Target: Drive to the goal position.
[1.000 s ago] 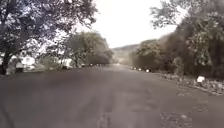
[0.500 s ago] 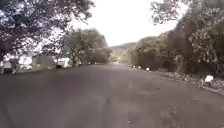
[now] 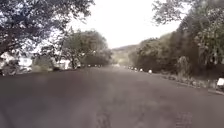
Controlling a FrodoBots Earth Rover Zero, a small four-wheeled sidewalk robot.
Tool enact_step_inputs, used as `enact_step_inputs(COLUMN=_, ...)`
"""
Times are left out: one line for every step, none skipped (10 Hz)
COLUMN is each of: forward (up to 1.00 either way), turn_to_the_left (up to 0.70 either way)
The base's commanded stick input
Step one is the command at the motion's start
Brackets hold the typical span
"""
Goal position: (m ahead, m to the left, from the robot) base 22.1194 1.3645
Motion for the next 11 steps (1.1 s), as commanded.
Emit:
enact_step_inputs(forward=1.0, turn_to_the_left=0.0)
enact_step_inputs(forward=1.0, turn_to_the_left=0.0)
enact_step_inputs(forward=1.0, turn_to_the_left=0.0)
enact_step_inputs(forward=1.0, turn_to_the_left=0.0)
enact_step_inputs(forward=1.0, turn_to_the_left=0.0)
enact_step_inputs(forward=1.0, turn_to_the_left=0.0)
enact_step_inputs(forward=1.0, turn_to_the_left=0.0)
enact_step_inputs(forward=1.0, turn_to_the_left=0.0)
enact_step_inputs(forward=1.0, turn_to_the_left=0.0)
enact_step_inputs(forward=1.0, turn_to_the_left=0.0)
enact_step_inputs(forward=1.0, turn_to_the_left=0.0)
